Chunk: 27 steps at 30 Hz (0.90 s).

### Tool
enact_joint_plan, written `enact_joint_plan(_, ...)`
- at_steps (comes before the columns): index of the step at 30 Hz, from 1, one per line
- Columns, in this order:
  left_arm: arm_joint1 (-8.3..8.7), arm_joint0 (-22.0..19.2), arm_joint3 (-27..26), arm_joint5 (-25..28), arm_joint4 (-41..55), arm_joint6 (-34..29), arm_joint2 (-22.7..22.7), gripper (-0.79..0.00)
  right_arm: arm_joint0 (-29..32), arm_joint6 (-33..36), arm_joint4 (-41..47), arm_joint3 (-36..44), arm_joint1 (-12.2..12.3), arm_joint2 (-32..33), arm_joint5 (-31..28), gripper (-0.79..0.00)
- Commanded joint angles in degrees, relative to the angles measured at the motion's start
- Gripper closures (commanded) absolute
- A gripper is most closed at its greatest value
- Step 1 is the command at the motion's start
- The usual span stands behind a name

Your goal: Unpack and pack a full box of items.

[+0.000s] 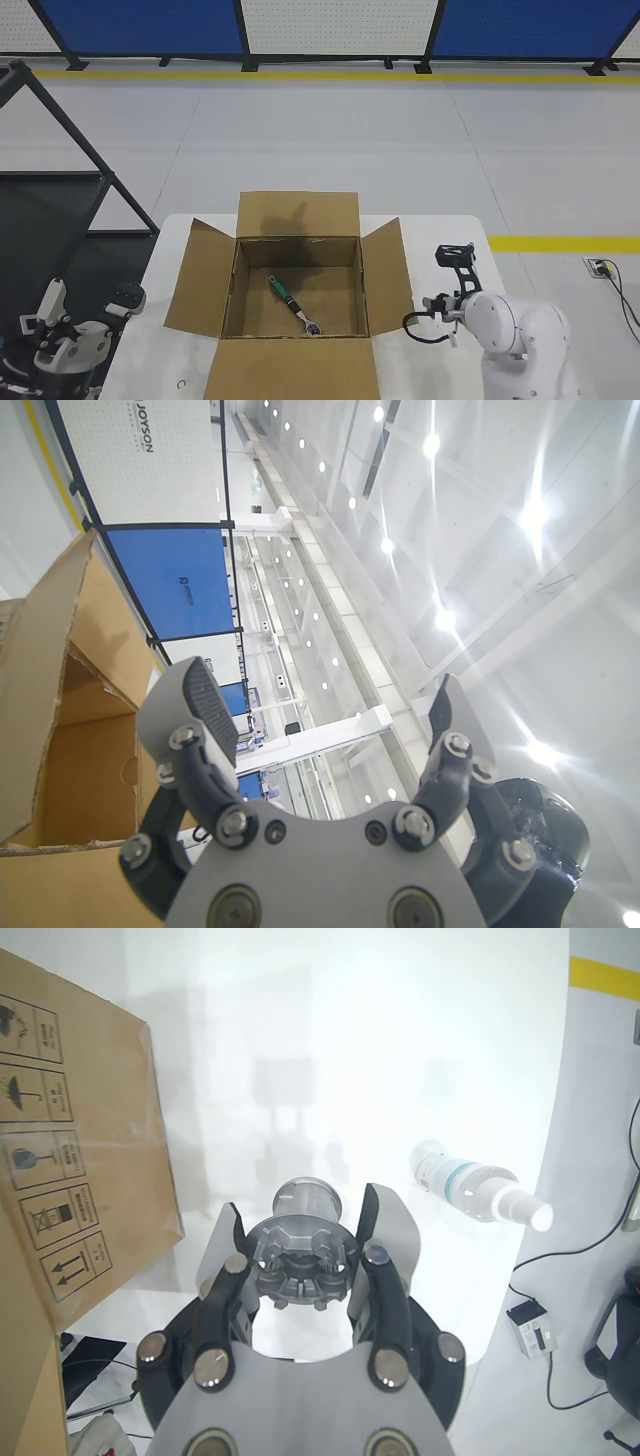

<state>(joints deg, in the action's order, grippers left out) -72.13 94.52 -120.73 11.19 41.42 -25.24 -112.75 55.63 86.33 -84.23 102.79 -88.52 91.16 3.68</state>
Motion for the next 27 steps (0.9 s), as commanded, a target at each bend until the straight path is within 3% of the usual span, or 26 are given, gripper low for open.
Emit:
enact_joint_plan(1,0.00,0.00,0.00,0.00,0.00,0.00,0.00,-0.785,0.03,-1.30,-0.06,-2.00,0.14,0.60,0.77,0.000)
enact_joint_plan(13,0.00,0.00,0.00,0.00,0.00,0.00,0.00,-0.785,-0.78,-6.96,0.86,-8.90,0.62,0.63,4.40,0.000)
enact_joint_plan(27,0.00,0.00,0.00,0.00,0.00,0.00,0.00,-0.785,-1.40,-6.55,-4.07,-12.38,1.07,-2.53,6.86,0.000)
